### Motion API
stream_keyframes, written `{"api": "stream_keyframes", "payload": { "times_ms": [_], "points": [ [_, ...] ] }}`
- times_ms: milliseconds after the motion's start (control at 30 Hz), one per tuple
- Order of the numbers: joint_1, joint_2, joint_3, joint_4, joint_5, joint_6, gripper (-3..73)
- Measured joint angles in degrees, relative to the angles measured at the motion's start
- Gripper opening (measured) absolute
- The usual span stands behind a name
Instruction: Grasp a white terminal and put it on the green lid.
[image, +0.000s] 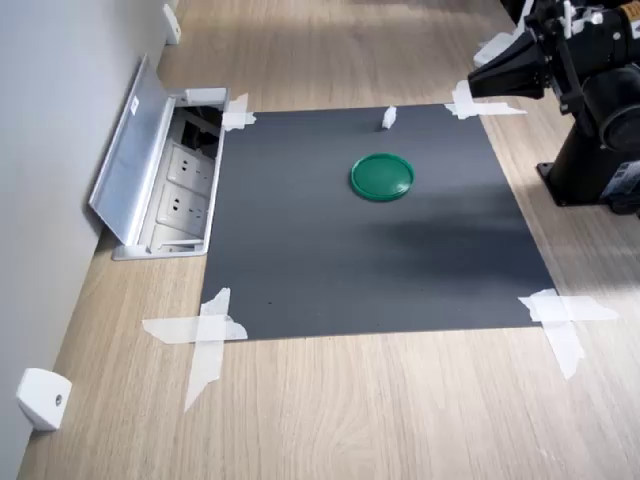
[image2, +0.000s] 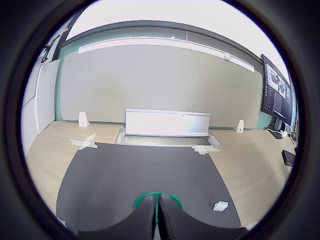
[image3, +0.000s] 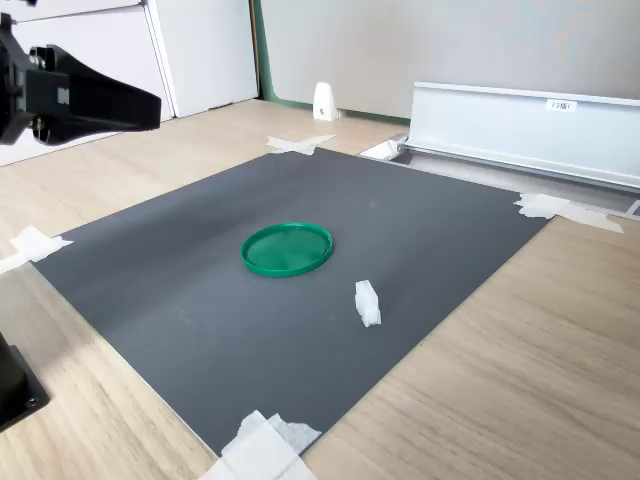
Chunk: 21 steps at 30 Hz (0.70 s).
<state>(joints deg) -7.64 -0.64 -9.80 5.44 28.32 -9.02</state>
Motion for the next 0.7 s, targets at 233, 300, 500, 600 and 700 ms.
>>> {"api": "stream_keyframes", "payload": {
  "times_ms": [233,300,500,600,700],
  "points": [
    [0.0,0.0,0.0,0.0,0.0,0.0,-0.8],
    [0.0,0.0,0.0,0.0,0.0,0.0,-0.8],
    [0.0,0.0,0.0,0.0,0.0,0.0,-0.8],
    [0.0,0.0,0.0,0.0,0.4,0.0,-0.8],
    [0.0,0.0,0.0,0.0,1.3,0.0,-0.8]
  ]
}}
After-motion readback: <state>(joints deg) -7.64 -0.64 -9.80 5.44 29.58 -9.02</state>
